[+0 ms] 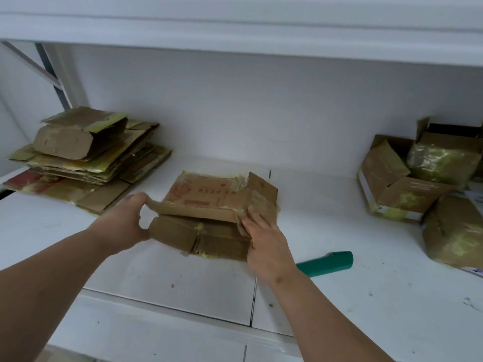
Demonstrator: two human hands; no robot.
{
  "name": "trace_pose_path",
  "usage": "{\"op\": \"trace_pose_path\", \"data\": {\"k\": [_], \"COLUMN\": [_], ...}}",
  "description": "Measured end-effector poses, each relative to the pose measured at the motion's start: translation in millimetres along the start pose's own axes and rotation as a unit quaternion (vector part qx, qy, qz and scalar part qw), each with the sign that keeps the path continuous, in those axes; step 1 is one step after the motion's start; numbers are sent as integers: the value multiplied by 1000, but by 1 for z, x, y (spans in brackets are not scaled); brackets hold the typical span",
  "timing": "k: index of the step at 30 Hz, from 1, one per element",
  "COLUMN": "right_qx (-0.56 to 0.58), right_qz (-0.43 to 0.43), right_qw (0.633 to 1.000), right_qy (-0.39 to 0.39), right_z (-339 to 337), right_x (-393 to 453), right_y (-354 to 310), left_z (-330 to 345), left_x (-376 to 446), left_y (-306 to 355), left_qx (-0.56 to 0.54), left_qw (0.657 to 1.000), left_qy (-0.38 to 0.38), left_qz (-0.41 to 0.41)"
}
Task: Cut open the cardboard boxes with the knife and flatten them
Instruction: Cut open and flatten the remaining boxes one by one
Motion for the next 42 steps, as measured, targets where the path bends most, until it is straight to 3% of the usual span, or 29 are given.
{"op": "trace_pose_path", "data": {"k": [3, 7, 10, 15, 17, 20, 24, 29, 34, 39, 42], "right_qx": [-52, -101, -80, -37, -25, -12, -35, -136, -136, -144, -165], "right_qz": [3, 39, 55, 56, 56, 55, 62, 72, 48, 68, 55], "right_qw": [997, 984, 983, 983, 980, 978, 996, 968, 984, 968, 978], "right_qy": [-64, -140, -158, -168, -188, -201, -52, -198, -102, -192, -112], "right_z": [19, 44, 43, 38, 40, 35, 5, 41, 20, 42, 16], "right_x": [10, 15, 20, 21, 20, 21, 30, 33, 51, 56, 71], "right_y": [-6, -2, -2, -3, -1, 1, 1, 8, -4, 3, -11], "left_z": [1, 28, 36, 47, 77, 106, 88, 105, 83, 106, 83], "left_x": [-6, -8, -4, 23, 25, 21, 38, 36, 52, 50, 59], "left_y": [-8, 2, 21, 42, 47, 47, 49, 49, 54, 44, 52], "left_qx": [211, 321, 231, 182, 162, 212, 193, 216, 220, 233, 244], "left_qw": [976, 937, 958, 979, 978, 958, 961, 953, 967, 957, 959], "left_qy": [-27, -135, -168, -86, -134, -193, -199, -210, -127, -175, -139], "left_qz": [-39, 0, -16, -19, 14, 19, 12, 23, 13, 6, 42]}}
Point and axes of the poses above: each hand's wrist, its own x-axis towards the middle knuckle, its own z-axis out of the palm, y = z × x, the point moved 7 cm from there along x, towards the middle knuckle, and after that the axes turned 13 degrees about -y, right-handed, at the moved point
